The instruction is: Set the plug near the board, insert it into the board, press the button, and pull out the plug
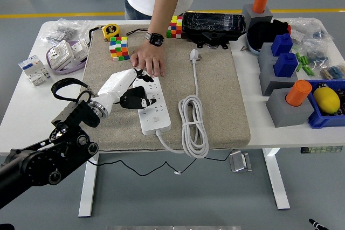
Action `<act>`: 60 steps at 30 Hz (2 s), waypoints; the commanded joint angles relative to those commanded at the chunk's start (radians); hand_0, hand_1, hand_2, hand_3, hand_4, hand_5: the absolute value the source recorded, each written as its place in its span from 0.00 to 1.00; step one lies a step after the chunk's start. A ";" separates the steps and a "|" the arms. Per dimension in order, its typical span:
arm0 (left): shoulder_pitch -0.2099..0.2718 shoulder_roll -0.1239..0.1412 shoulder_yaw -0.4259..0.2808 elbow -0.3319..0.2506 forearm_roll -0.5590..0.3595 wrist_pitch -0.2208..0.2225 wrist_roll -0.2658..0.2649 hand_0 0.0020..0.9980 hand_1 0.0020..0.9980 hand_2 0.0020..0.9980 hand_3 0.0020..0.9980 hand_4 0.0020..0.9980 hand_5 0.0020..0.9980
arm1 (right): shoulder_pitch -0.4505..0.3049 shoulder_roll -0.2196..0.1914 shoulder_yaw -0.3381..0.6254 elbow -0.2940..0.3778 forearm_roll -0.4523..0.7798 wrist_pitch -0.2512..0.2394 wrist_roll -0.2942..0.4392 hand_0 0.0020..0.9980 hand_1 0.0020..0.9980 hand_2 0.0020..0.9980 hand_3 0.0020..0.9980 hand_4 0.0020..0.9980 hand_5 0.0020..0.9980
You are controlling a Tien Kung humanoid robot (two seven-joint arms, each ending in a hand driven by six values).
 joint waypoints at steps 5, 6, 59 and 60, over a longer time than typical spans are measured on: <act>-0.010 0.000 0.008 0.033 0.003 0.000 0.012 0.77 0.75 0.76 0.73 1.00 0.31 | 0.000 0.000 0.002 0.001 0.000 0.000 0.000 0.60 0.64 0.64 0.55 0.95 0.49; -0.011 0.001 0.009 0.038 0.002 -0.001 0.014 0.73 0.70 0.66 0.66 0.88 0.23 | -0.001 0.000 0.002 0.001 -0.001 0.000 0.000 0.60 0.64 0.64 0.55 0.95 0.49; 0.020 0.039 -0.050 0.181 -0.066 0.071 -0.090 0.33 0.40 0.44 0.53 0.69 0.00 | -0.001 0.000 -0.008 0.002 0.000 0.000 0.001 0.60 0.64 0.64 0.55 0.95 0.49; 0.020 0.040 -0.047 0.187 -0.077 0.070 -0.095 0.41 0.46 0.51 0.55 0.75 0.12 | 0.000 0.000 -0.008 0.002 0.001 0.000 0.001 0.60 0.64 0.64 0.55 0.95 0.49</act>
